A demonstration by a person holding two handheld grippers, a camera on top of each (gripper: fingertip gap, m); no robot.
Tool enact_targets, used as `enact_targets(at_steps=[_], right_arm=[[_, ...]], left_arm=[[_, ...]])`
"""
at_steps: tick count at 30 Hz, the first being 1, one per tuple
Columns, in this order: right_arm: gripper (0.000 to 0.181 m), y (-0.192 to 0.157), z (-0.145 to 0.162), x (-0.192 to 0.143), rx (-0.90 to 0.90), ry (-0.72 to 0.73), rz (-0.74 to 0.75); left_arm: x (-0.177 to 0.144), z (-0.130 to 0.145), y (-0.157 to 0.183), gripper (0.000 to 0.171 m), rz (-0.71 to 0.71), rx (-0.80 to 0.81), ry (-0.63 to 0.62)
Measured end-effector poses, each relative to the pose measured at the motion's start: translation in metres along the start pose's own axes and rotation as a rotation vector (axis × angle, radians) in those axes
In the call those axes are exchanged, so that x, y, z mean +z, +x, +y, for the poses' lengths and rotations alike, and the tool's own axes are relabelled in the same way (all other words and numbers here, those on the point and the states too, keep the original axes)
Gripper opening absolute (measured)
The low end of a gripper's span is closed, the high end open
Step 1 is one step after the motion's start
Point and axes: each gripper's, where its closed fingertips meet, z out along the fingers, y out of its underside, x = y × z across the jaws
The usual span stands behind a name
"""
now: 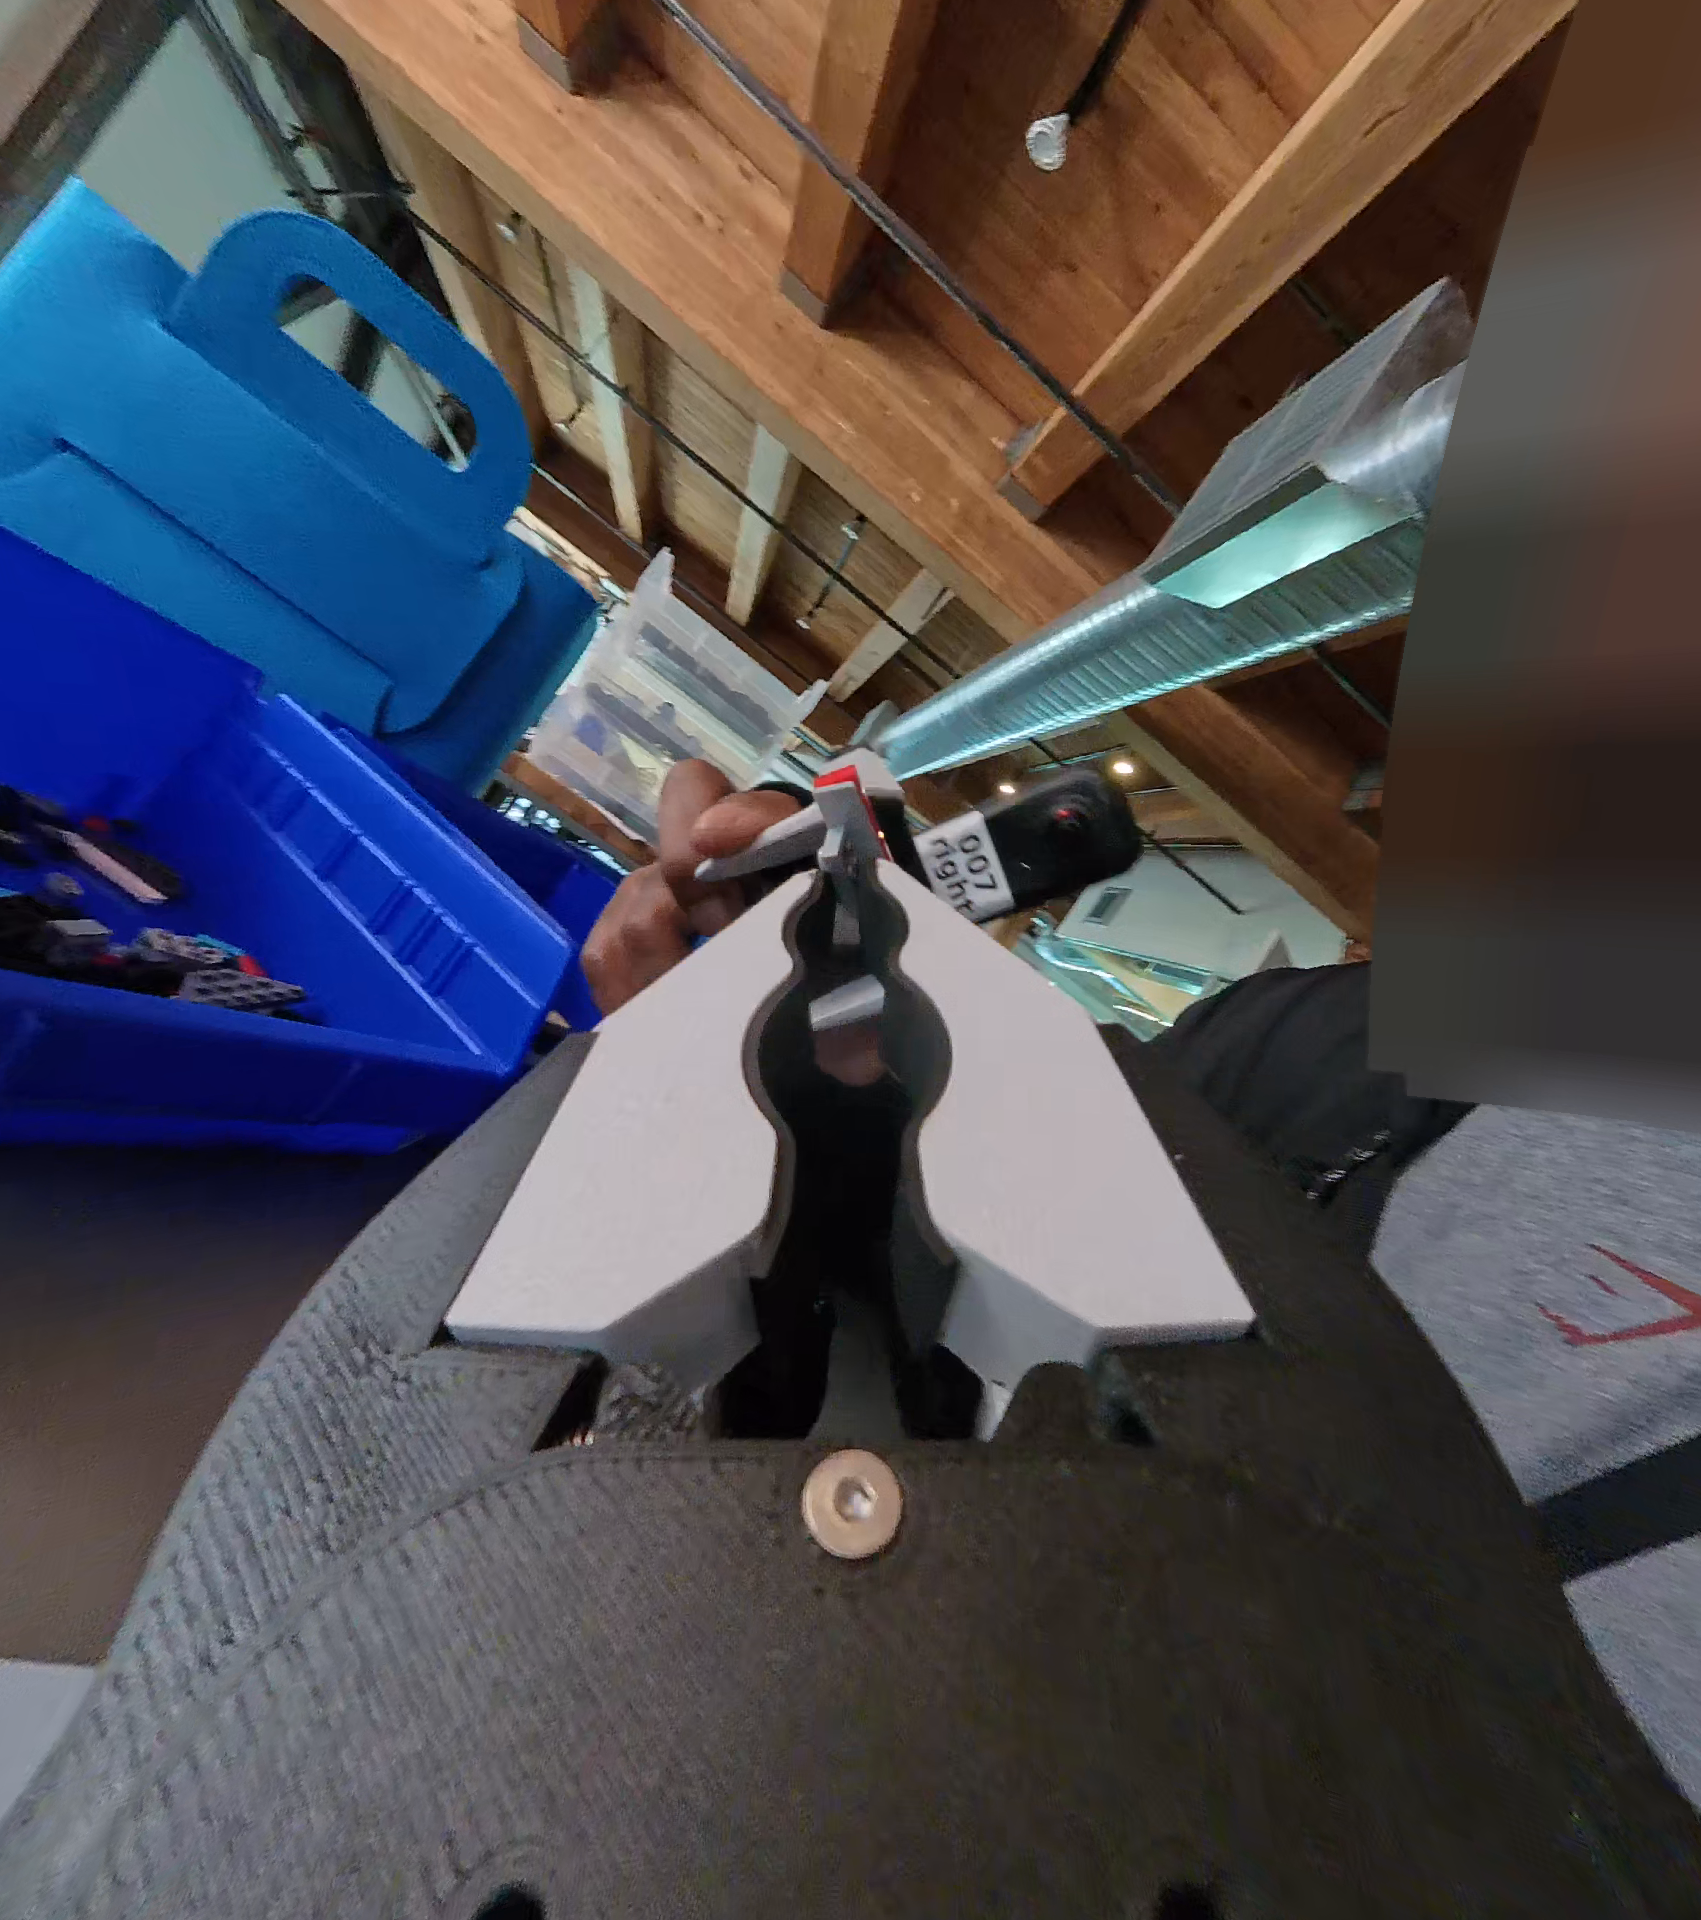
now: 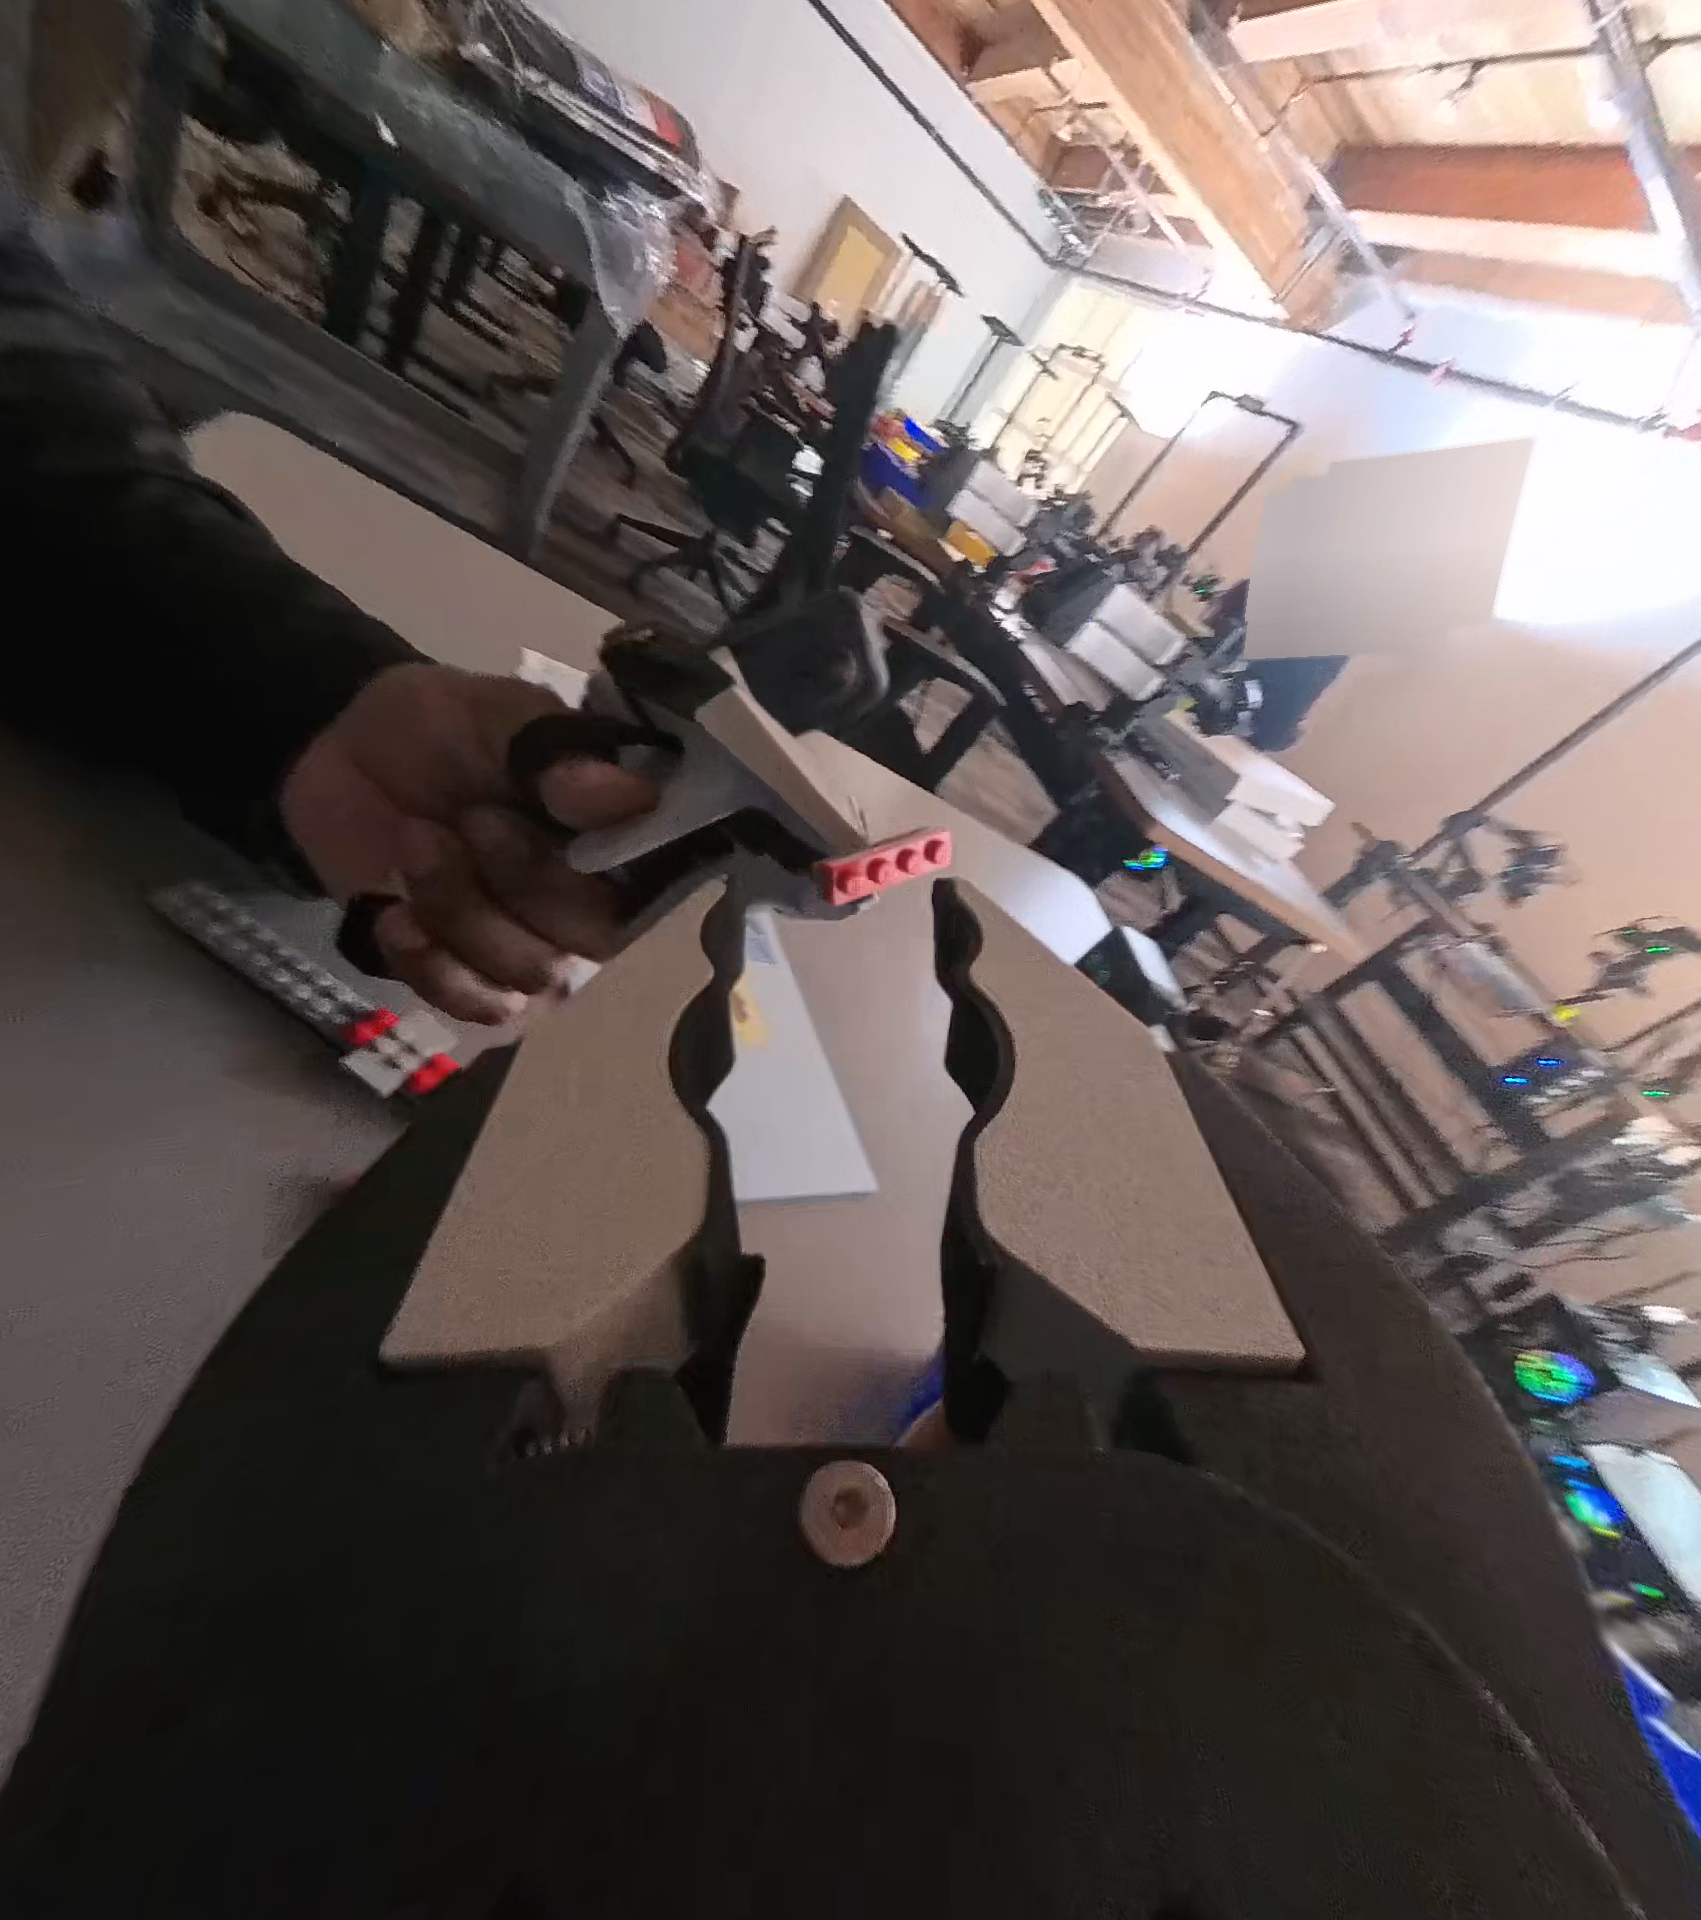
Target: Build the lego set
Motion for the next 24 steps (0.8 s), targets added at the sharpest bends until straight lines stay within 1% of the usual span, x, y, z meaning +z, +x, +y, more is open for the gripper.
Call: enact_targets(at_steps=[3,6,11,13,14,16,19,21,24], right_arm=[[0.032,0.004,0.004,0.002,-0.085,-0.014,0.100],[0.028,0.006,0.009,0.005,-0.118,-0.031,0.153],[0.024,0.006,0.011,0.007,-0.148,-0.017,0.194],[0.017,0.006,0.012,0.008,-0.165,-0.017,0.205],[0.017,0.006,0.012,0.007,-0.174,-0.013,0.208],[0.017,0.005,0.013,0.007,-0.180,-0.016,0.195],[0.016,0.001,0.010,0.003,-0.189,0.010,0.144],[0.015,-0.005,0.007,0.000,-0.183,0.037,0.086],[0.015,-0.015,0.003,-0.006,-0.169,0.061,-0.013]], left_arm=[[-0.002,-0.002,-0.005,0.004,-0.053,0.036,0.010],[-0.003,-0.004,-0.009,0.003,-0.090,0.055,0.014],[-0.002,0.000,-0.014,0.004,-0.116,0.047,0.000],[-0.001,0.002,-0.015,0.004,-0.118,0.038,-0.006],[0.000,0.003,-0.014,0.004,-0.112,0.030,-0.002],[-0.001,0.004,-0.015,0.004,-0.104,0.012,-0.012],[0.000,0.008,-0.011,0.004,-0.053,-0.025,-0.060],[0.001,0.015,-0.006,0.004,-0.003,-0.077,-0.120],[0.001,0.027,0.001,0.004,0.045,-0.114,-0.225]])
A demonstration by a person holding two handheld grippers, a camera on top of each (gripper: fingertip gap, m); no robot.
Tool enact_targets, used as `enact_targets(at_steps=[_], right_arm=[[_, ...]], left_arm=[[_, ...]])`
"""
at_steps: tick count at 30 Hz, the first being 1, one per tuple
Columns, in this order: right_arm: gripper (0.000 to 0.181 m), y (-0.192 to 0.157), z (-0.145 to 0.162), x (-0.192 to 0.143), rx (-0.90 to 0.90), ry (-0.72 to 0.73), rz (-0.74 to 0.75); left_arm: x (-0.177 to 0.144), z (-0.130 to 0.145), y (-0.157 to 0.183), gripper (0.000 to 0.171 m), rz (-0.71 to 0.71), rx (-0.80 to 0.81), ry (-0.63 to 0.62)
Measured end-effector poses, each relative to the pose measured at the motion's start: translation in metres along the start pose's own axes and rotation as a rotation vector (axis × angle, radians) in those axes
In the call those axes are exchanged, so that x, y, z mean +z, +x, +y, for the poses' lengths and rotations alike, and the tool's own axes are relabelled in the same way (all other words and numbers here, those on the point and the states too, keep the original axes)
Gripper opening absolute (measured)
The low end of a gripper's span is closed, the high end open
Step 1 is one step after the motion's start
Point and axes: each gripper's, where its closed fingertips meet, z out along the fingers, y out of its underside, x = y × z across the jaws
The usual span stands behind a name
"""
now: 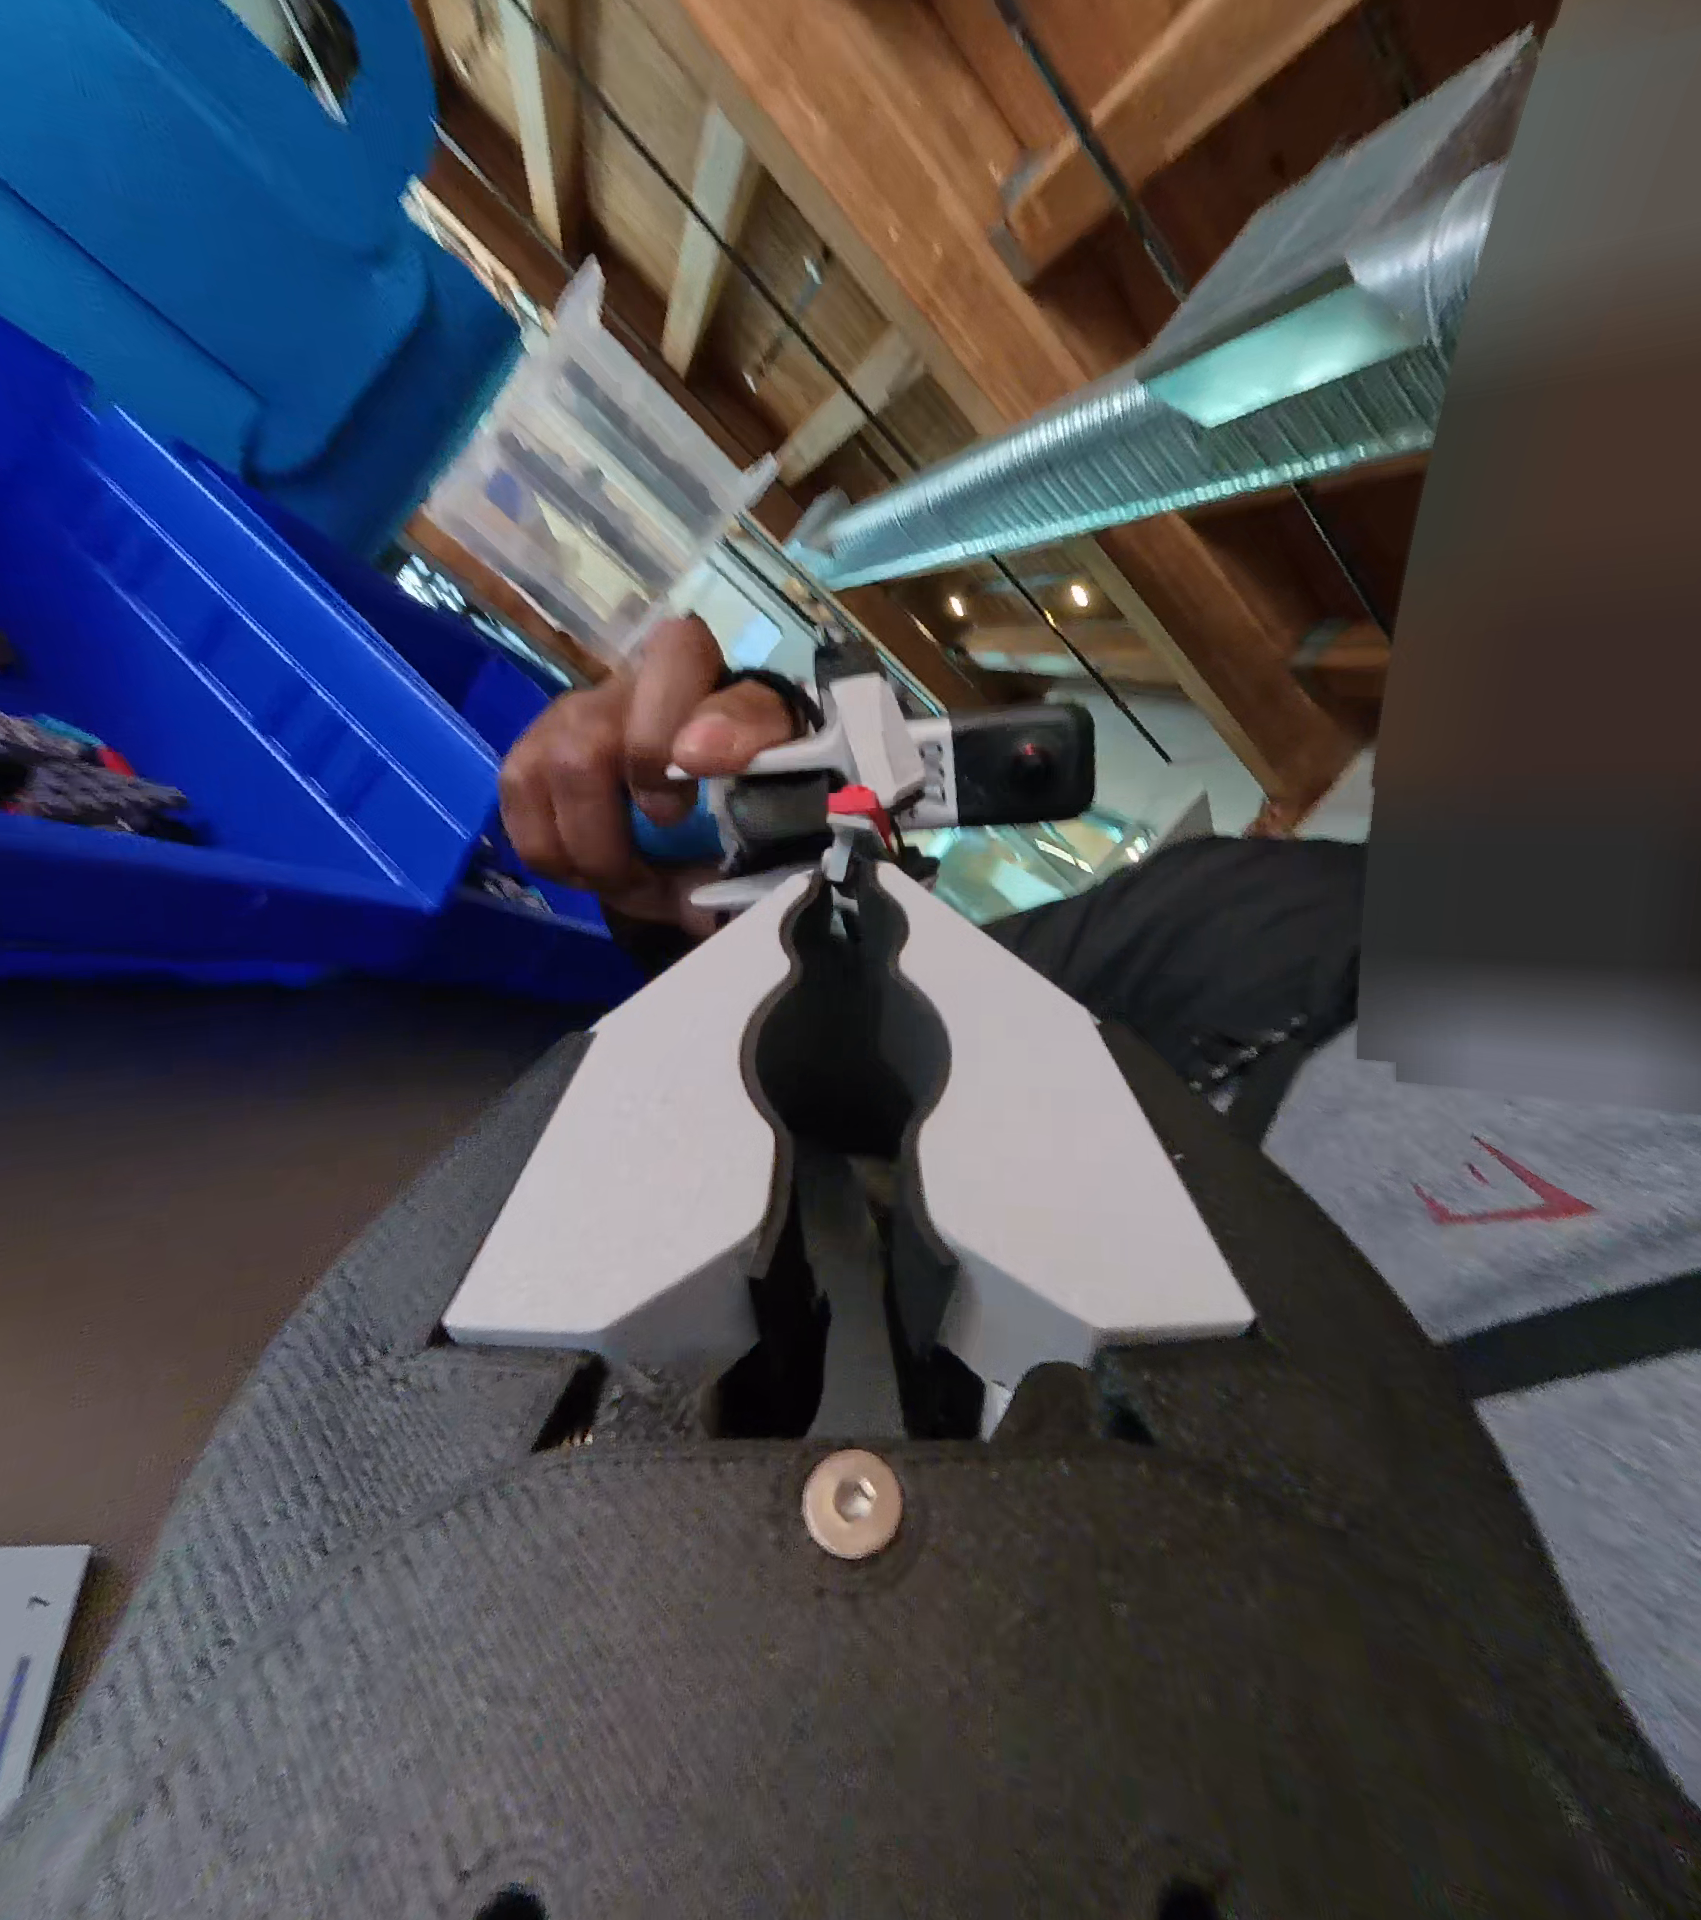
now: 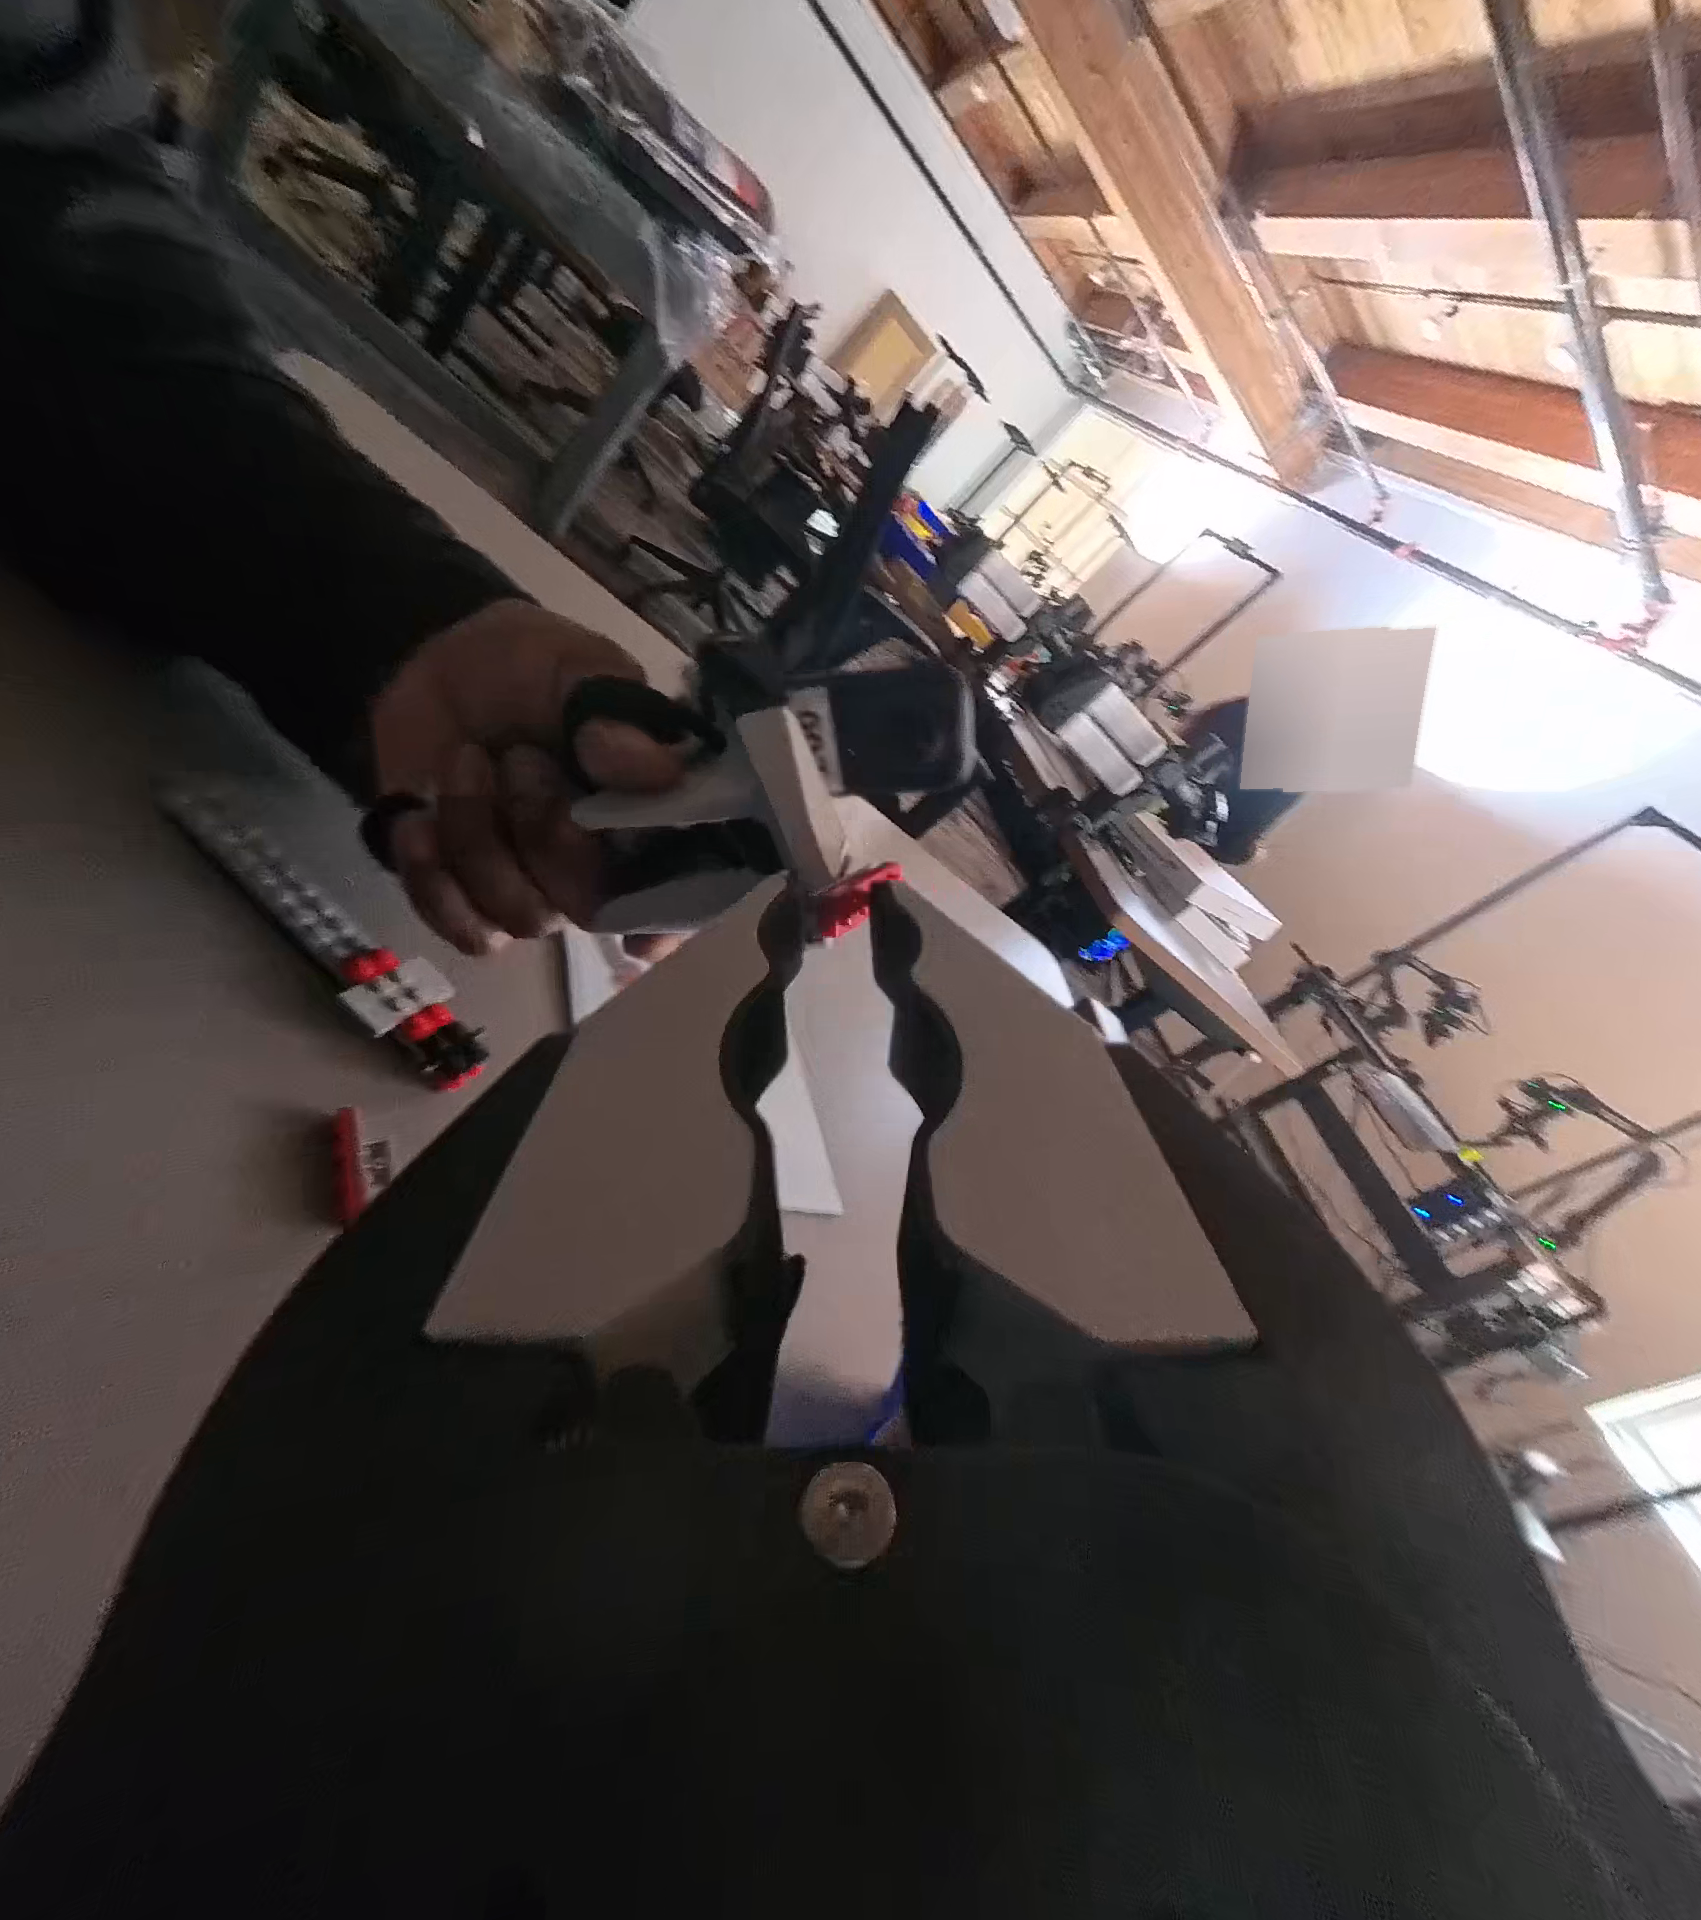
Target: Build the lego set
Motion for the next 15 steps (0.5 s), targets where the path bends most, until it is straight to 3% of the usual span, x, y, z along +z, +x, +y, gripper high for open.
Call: enact_targets(at_steps=[5,10,15], right_arm=[[0.012,-0.011,-0.008,-0.007,0.053,0.035,-0.113],[0.012,-0.009,-0.010,-0.007,0.072,0.054,-0.102],[0.012,-0.004,-0.005,-0.005,0.082,0.037,-0.056]], left_arm=[[0.003,0.018,0.010,0.002,0.085,-0.066,-0.114],[0.004,0.016,0.011,0.002,0.111,-0.086,-0.082],[0.003,0.010,0.007,0.002,0.049,0.019,-0.054]])
